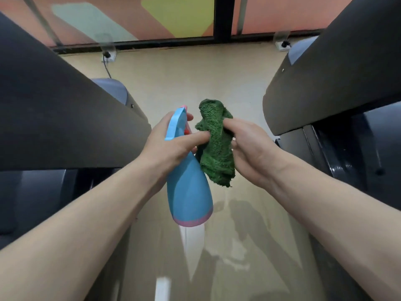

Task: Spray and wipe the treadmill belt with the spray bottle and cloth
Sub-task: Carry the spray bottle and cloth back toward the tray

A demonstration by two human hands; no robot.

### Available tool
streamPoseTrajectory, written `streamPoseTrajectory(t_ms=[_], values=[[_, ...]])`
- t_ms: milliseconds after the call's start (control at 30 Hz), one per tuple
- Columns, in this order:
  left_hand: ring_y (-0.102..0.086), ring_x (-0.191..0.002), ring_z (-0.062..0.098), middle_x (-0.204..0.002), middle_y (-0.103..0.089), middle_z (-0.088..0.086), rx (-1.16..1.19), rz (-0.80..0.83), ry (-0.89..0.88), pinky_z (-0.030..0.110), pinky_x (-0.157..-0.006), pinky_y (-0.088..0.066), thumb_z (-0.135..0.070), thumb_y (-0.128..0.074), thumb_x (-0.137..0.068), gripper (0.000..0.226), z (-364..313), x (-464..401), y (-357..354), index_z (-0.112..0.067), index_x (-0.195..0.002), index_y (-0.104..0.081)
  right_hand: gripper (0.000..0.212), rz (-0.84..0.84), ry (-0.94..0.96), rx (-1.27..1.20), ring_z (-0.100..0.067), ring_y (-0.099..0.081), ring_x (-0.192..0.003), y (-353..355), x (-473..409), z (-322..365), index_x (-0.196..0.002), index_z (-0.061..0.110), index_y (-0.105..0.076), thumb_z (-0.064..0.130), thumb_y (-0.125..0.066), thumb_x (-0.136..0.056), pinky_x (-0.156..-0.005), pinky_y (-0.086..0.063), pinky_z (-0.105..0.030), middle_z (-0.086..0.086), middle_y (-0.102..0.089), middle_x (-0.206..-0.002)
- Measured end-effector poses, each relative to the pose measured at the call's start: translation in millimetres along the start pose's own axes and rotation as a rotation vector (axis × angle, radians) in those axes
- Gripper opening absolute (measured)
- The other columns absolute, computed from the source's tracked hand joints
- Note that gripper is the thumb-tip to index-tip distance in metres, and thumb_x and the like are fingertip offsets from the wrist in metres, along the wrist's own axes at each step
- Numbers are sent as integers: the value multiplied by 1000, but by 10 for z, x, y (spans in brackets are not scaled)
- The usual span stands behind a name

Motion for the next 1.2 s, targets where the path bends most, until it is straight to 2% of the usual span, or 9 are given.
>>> streamPoseTrajectory(t_ms=[67,200,333,467,667,800,967,1100,1200], values=[[-57,-62,13,-88,-55,2,14,-17,27,27,-65,-52,-10,-84,-84,35,-256,-141,-39,-21,-112,-68,29,-41,-13,-43,-21,-70,-76,5,-85,225,-118,-8,-63,6,-46,-100,-69,-63,-40,-15,-72,-94],[-58,-62,16,-84,-55,-2,27,16,65,34,-72,-51,-24,-85,-72,42,-723,-406,-55,-24,-110,-68,30,-22,-58,-144,-28,-71,-81,-116,-214,670,-118,-6,-65,7,-45,-100,-82,-61,-46,-10,-74,-80],[-65,-66,9,-90,-62,-9,-37,-18,106,33,-78,-55,-46,-93,-74,50,-1057,-732,44,-33,-113,-64,32,-53,-116,-292,-35,-70,-92,-322,-489,1061,-114,-6,-69,10,-46,-98,-85,-60,-51,-19,-70,-100],[-64,-64,-4,-101,-63,-11,-90,-67,139,32,-86,-56,-59,-84,-82,40,-1257,-1115,144,-38,-108,-62,31,-68,-142,-523,-36,-72,-81,-510,-855,1352,-108,-6,-61,10,-36,-98,-66,-61,-47,-23,-64,-106],[-65,-58,-2,-121,-73,18,14,-121,185,29,-74,-53,-51,-87,-80,51,-1713,-1629,409,-24,-117,-62,42,-175,-175,-594,-41,-67,-100,-710,-1352,1828,-119,-2,-60,15,-30,-94,-87,-57,-53,-25,-63,-116],[-63,-66,10,-90,-68,6,67,-92,240,37,-79,-51,-50,-90,-66,59,-1912,-1819,516,-29,-115,-63,54,-209,-220,-631,-41,-59,-123,-826,-1649,2111,-138,-2,-54,23,-32,-95,-103,-45,-56,-26,-58,-134],[-64,-72,8,-75,-59,-15,-45,-48,234,32,-79,-49,-36,-87,-82,44,-2256,-2083,533,-35,-118,-61,74,-141,-290,-640,-47,-60,-119,-1018,-1935,2514,-131,-4,-55,59,-49,-93,-107,-40,-62,-27,-63,-128],[-67,-88,17,-69,-63,-26,-56,-62,243,39,-87,-51,-57,-88,-70,61,-2634,-2375,635,-44,-121,-58,36,-119,-271,-513,-39,-66,-111,-1076,-2138,2979,-118,1,-61,25,-56,-92,-102,-48,-54,-22,-66,-119],[-67,-92,16,-72,-65,-26,-79,-49,238,44,-95,-52,-59,-89,-70,66,-2899,-2675,692,-44,-126,-57,41,-124,-322,-473,-37,-69,-104,-1128,-2365,3251,-122,-5,-62,13,-47,-89,-96,-54,-49,-24,-69,-115]])
Point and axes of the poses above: each hand's wrist, its own x-axis away from the middle knuckle, its own y-axis out of the back of the hand, z = x × y, the point moved 2 cm from there along -x, towards the middle knuckle
